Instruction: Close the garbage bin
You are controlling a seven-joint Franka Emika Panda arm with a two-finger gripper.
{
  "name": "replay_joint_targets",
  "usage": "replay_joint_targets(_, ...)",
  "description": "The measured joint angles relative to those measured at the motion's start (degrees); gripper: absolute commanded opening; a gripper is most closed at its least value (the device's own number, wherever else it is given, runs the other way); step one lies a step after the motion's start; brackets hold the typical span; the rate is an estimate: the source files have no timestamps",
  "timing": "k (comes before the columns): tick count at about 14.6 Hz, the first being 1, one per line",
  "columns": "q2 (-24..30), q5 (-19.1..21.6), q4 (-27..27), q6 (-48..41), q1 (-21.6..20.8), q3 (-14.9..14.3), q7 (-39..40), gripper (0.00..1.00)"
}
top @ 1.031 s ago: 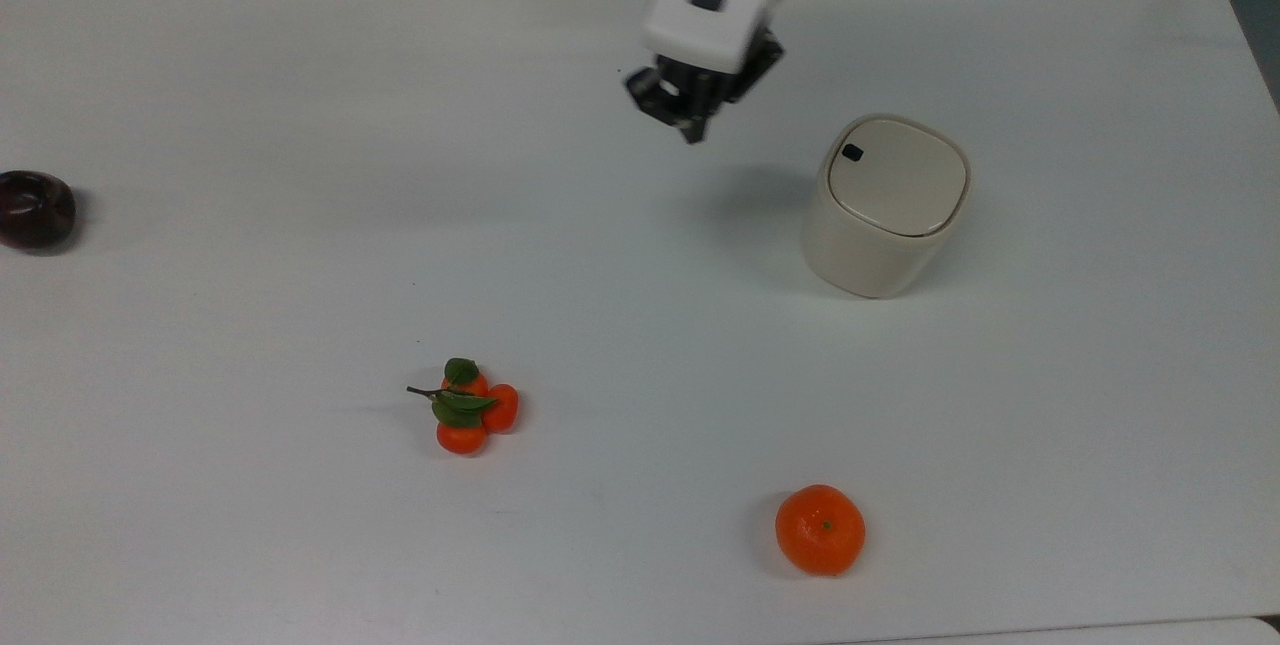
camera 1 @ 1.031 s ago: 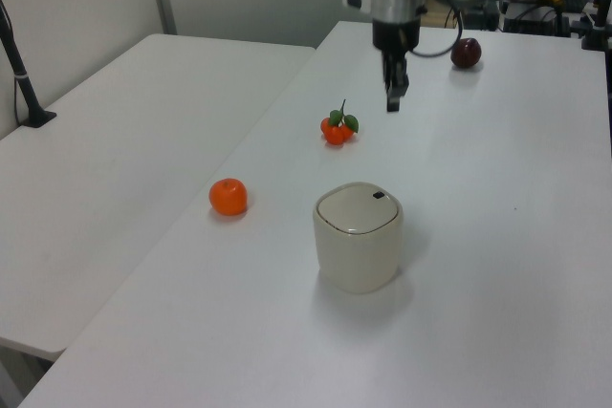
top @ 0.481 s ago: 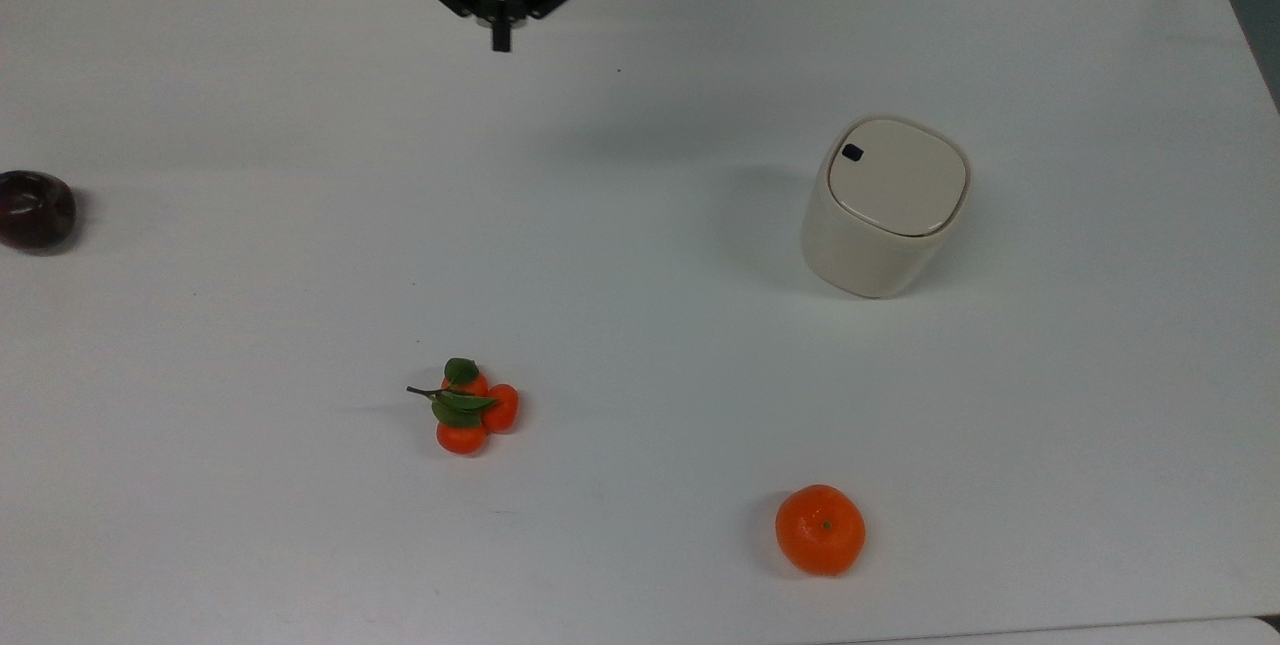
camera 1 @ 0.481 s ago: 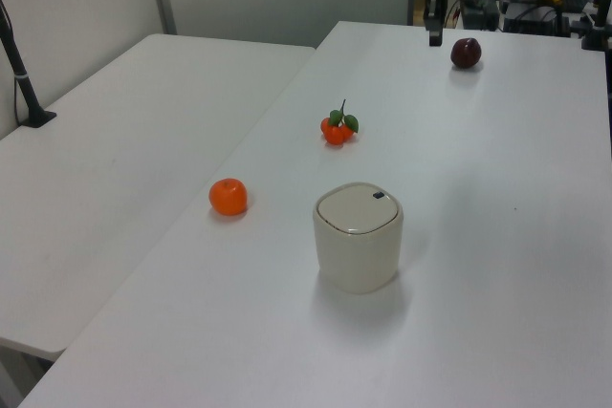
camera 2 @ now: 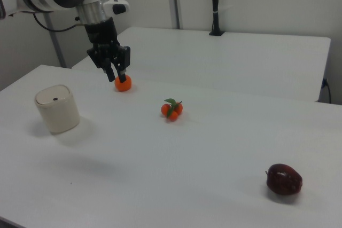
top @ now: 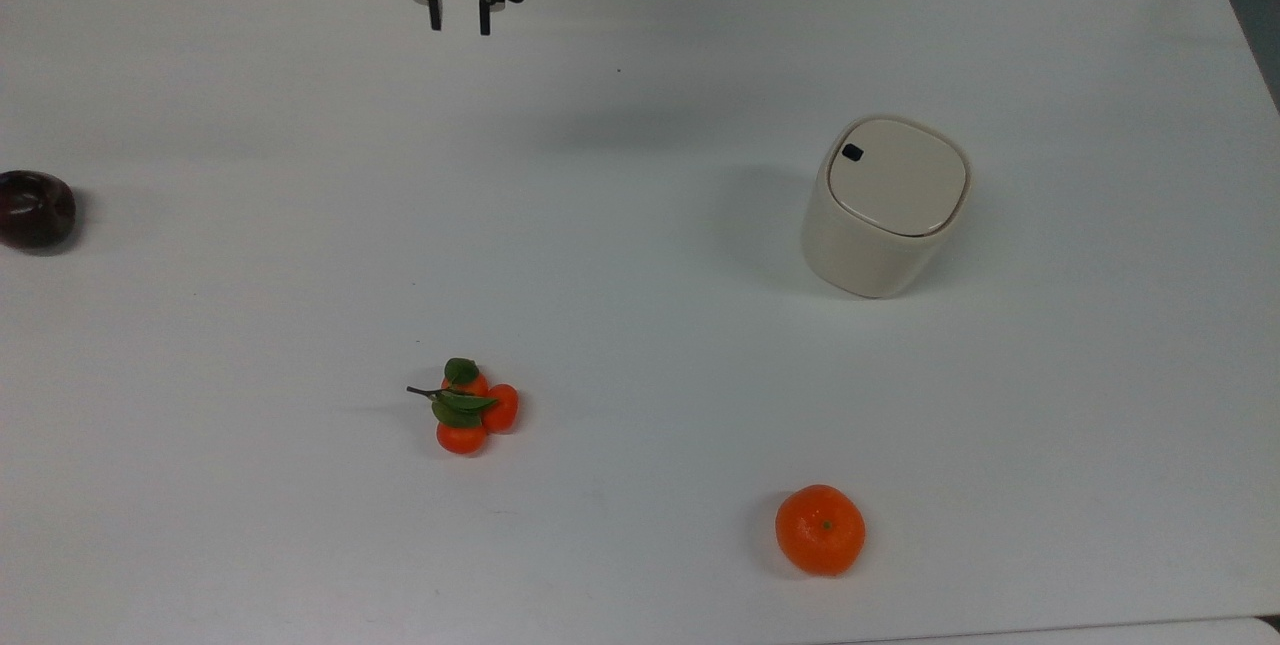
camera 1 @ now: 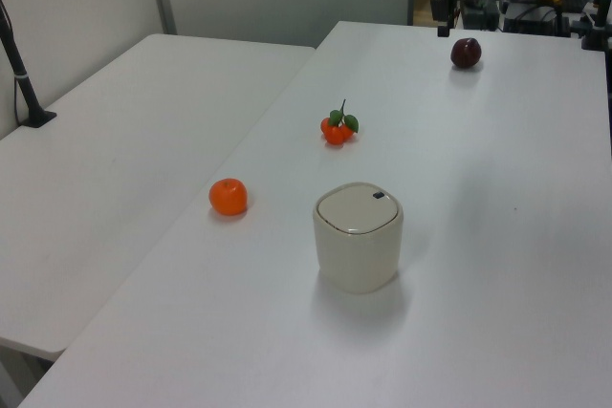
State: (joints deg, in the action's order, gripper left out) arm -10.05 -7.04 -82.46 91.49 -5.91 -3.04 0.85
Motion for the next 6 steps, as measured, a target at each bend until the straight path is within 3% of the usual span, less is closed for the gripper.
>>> replay_joint_targets(6,0.9,0.0,-0.1,0.0,1.3,0.0,0.0,1.0)
